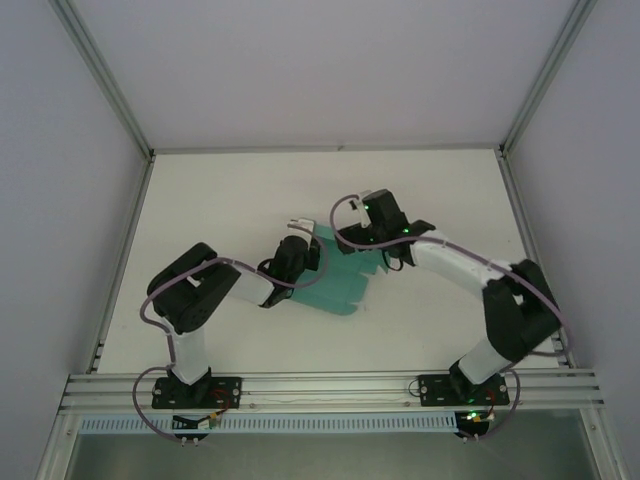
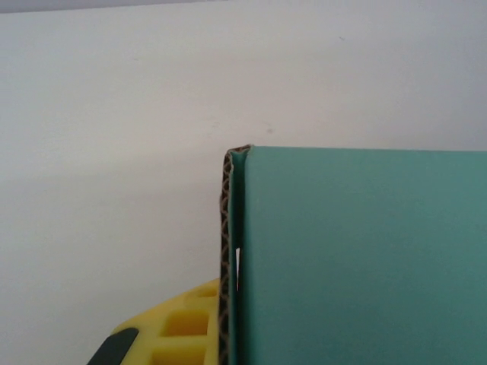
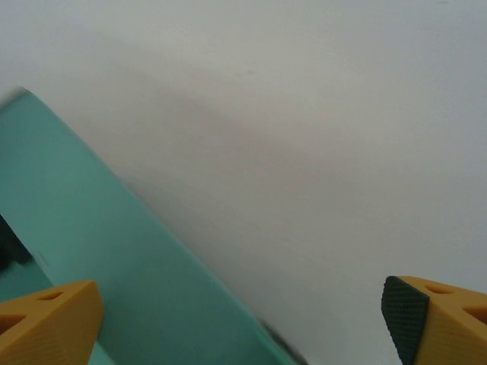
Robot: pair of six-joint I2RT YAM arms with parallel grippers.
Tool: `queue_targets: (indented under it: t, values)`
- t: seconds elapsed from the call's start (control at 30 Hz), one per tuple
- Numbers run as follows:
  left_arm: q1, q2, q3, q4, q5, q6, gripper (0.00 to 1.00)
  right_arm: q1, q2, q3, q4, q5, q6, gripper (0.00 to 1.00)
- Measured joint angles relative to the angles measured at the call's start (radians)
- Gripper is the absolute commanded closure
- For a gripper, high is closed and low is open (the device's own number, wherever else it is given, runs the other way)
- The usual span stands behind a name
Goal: Assemble paper box
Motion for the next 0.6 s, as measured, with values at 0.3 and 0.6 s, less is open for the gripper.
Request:
queue_targets:
  t: [0.3, 0.6]
  values:
    - [0.001, -0.126, 0.000, -0.108, -0.035, -0.055, 1.00, -0.024, -0.183, -0.124, -0.040, 0.134, 0.076, 0.00]
    - [0.000, -0.127, 0.000, -0.156, -0.019, -0.076, 1.00, -0.028, 0.005, -0.095, 0.076, 0.043, 0.063, 0.00]
